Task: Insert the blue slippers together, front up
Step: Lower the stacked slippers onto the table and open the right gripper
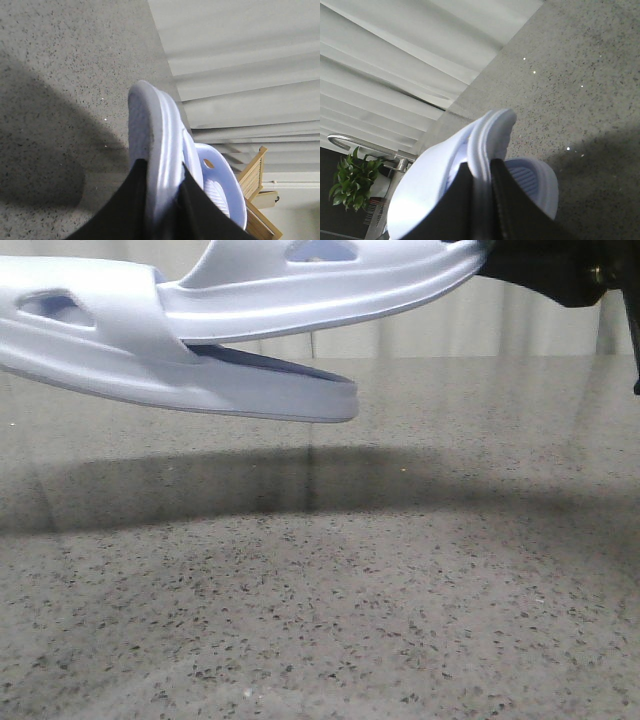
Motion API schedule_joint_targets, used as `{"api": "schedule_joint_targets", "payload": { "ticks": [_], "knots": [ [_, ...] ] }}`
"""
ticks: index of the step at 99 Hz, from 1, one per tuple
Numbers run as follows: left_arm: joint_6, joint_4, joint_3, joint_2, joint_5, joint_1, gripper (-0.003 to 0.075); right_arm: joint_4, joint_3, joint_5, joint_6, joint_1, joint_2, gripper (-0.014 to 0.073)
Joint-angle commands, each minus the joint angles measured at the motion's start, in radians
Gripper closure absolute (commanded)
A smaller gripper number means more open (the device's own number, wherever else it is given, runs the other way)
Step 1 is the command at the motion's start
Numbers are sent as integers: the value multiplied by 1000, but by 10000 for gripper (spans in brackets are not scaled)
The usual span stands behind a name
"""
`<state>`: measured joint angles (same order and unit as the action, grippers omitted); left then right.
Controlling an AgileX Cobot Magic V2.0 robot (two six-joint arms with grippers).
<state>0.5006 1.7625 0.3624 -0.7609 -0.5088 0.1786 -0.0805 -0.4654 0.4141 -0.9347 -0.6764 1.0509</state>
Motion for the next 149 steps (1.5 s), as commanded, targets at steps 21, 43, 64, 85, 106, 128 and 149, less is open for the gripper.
{"api": "schedule_joint_targets", "payload": {
  "ticks": [21, 43, 64, 85, 106, 128, 149],
  "knots": [
    [1, 98, 36, 2, -255, 32, 704, 93, -27, 103, 52, 7, -11, 273],
    [1, 98, 36, 2, -212, 32, 704, 93, -27, 100, 157, 83, -88, 210],
    [1, 98, 36, 2, -142, 32, 704, 93, -27, 72, 281, 165, -232, 210],
    [14, 98, 36, 0, -54, 32, 704, 93, -27, -72, 333, 315, -483, 210],
    [41, 98, 36, -93, -78, 32, 704, 93, -27, -93, 333, 317, -497, 210],
    [135, 98, 72, -244, -138, 32, 704, 93, -27, -114, 333, 317, -497, 210],
    [191, 98, 148, -343, -127, 32, 704, 93, -27, -131, 333, 317, -497, 210]
  ]
}}
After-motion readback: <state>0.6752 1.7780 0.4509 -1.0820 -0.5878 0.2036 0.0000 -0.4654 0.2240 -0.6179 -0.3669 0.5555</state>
